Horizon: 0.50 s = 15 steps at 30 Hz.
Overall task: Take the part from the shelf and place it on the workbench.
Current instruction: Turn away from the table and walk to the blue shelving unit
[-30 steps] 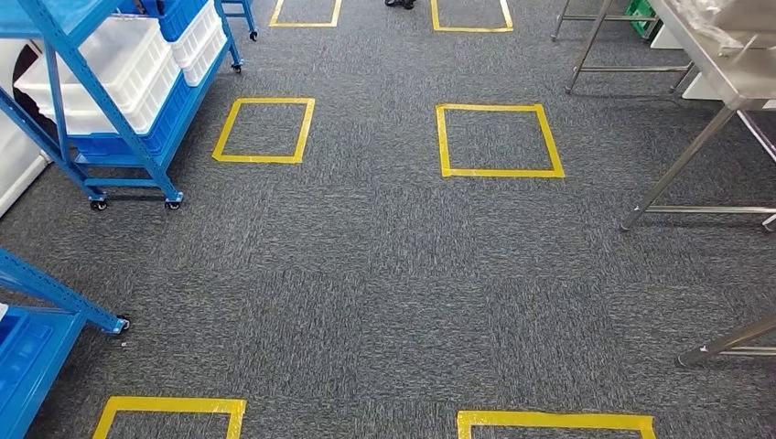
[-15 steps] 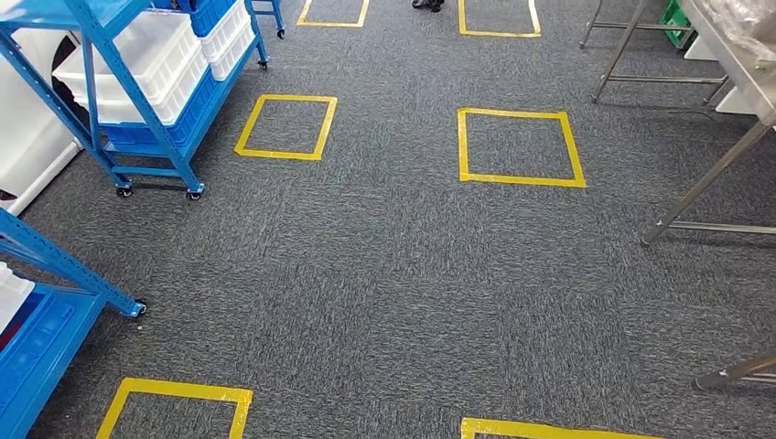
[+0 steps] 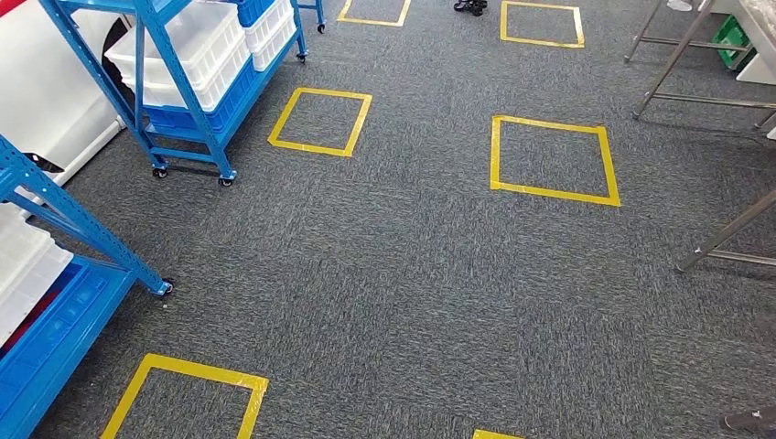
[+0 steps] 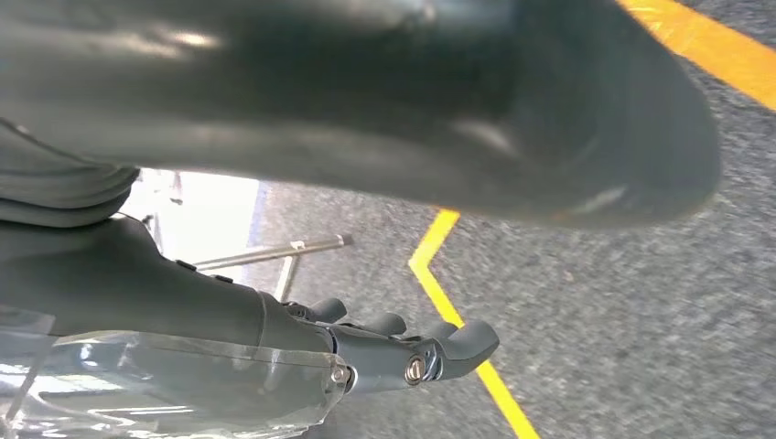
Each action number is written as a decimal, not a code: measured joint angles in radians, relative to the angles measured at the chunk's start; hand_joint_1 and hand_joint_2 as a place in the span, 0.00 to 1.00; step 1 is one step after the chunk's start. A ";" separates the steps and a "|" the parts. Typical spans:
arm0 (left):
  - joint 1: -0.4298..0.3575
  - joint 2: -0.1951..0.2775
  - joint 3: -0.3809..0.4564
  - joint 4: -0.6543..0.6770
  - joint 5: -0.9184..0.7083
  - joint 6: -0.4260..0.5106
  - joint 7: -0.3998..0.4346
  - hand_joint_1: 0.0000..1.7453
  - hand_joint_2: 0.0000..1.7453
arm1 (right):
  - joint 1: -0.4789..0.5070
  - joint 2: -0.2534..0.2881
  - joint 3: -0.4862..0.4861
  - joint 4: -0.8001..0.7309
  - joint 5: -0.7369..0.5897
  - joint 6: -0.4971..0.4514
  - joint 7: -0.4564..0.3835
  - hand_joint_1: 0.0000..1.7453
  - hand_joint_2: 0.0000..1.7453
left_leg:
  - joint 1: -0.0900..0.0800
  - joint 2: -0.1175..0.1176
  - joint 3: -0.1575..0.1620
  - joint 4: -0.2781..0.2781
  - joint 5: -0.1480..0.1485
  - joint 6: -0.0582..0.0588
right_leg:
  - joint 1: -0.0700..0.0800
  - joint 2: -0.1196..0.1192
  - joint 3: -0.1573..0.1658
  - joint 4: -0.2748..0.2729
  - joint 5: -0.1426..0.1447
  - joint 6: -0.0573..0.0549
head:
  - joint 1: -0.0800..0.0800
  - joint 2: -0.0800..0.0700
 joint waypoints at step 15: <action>-0.009 0.001 0.000 0.000 -0.018 -0.043 0.028 0.00 0.00 | -0.018 -0.001 0.001 0.000 -0.017 -0.004 -0.010 0.00 0.00 | 0.004 0.084 -0.007 0.031 -0.018 -0.023 | 0.015 -0.076 0.010 -0.025 0.004 -0.036 | 0.000 0.000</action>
